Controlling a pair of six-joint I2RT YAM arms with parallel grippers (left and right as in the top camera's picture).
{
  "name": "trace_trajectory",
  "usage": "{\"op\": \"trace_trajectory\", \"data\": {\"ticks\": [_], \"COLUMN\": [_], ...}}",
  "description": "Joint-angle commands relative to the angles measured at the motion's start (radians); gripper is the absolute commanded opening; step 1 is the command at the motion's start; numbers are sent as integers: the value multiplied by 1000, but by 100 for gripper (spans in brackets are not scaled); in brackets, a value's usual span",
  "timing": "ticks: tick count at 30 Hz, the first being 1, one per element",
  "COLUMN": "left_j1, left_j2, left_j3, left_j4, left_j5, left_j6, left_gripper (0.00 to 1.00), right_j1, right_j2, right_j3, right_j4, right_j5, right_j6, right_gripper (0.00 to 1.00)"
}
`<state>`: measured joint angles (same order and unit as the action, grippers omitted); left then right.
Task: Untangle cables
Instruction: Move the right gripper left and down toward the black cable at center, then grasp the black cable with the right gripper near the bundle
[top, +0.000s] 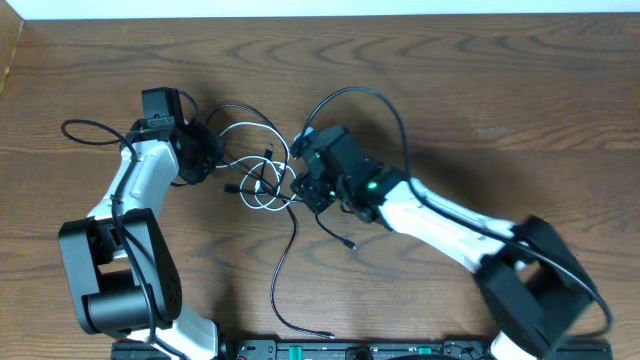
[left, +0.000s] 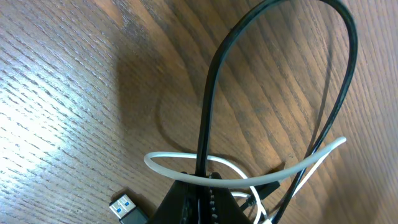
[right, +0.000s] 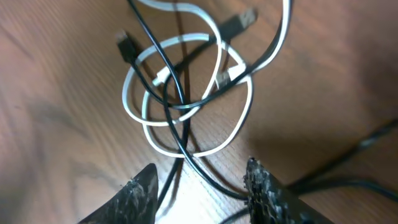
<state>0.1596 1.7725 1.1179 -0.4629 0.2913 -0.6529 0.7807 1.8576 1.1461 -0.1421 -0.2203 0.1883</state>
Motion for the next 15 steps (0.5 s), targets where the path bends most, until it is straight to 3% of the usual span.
{"op": "trace_trajectory", "data": {"ticks": [1,15], "left_j1": [1,1], "left_j2": [-23,-23], "left_j3": [-9,-9], "left_j4": [0,1], "left_j5": [12,12], "left_j6": [16,16], "left_gripper": [8,7], "right_j1": [18,68], "right_j2": [58,158], "right_j3": [3,3], "right_j4": [28,174], "right_j5": [5,1], "right_j6": [-29,-35], "right_gripper": [43,42]}}
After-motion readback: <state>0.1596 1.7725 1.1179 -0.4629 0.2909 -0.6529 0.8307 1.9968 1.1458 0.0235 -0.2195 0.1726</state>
